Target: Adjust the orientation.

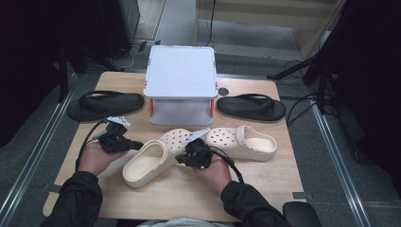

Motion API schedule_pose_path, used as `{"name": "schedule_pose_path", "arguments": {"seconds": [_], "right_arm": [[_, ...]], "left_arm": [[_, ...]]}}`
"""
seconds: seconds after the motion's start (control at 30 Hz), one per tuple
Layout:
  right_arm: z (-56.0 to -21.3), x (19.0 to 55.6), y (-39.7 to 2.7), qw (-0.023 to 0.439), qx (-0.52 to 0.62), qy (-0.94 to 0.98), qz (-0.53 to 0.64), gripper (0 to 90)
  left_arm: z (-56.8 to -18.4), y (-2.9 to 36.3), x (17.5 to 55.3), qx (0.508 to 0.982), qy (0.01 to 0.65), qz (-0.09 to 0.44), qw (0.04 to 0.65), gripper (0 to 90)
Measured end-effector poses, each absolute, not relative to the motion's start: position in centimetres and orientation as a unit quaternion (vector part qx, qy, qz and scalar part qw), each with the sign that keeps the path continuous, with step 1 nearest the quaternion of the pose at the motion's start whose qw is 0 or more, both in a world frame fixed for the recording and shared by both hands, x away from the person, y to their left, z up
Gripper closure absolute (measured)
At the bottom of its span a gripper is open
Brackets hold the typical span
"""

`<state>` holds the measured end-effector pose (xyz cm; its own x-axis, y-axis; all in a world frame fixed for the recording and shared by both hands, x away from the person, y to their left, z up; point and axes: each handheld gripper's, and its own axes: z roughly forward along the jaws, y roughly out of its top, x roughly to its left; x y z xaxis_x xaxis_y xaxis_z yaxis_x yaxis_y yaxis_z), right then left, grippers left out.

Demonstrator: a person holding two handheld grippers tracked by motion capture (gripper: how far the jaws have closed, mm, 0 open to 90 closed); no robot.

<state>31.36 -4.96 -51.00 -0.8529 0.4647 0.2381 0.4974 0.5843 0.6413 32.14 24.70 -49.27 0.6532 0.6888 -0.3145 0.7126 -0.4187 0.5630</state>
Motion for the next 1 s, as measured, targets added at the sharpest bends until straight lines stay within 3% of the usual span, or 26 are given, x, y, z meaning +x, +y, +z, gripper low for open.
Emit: {"name": "schedule_pose_path", "arguments": {"seconds": [0.53, 1.0], "right_arm": [[-50.9, 33.1, -5.4, 0.011, -0.306, -0.879, -0.367, 90.0], [-50.8, 34.5, -5.5, -0.006, -0.321, -0.873, -0.366, 90.0]], "left_arm": [[-49.3, 23.0, 30.9, 0.842, 0.408, -0.037, 0.351, 90.0], [-49.3, 21.7, 30.6, 0.840, 0.411, -0.020, 0.353, 88.3]]}}
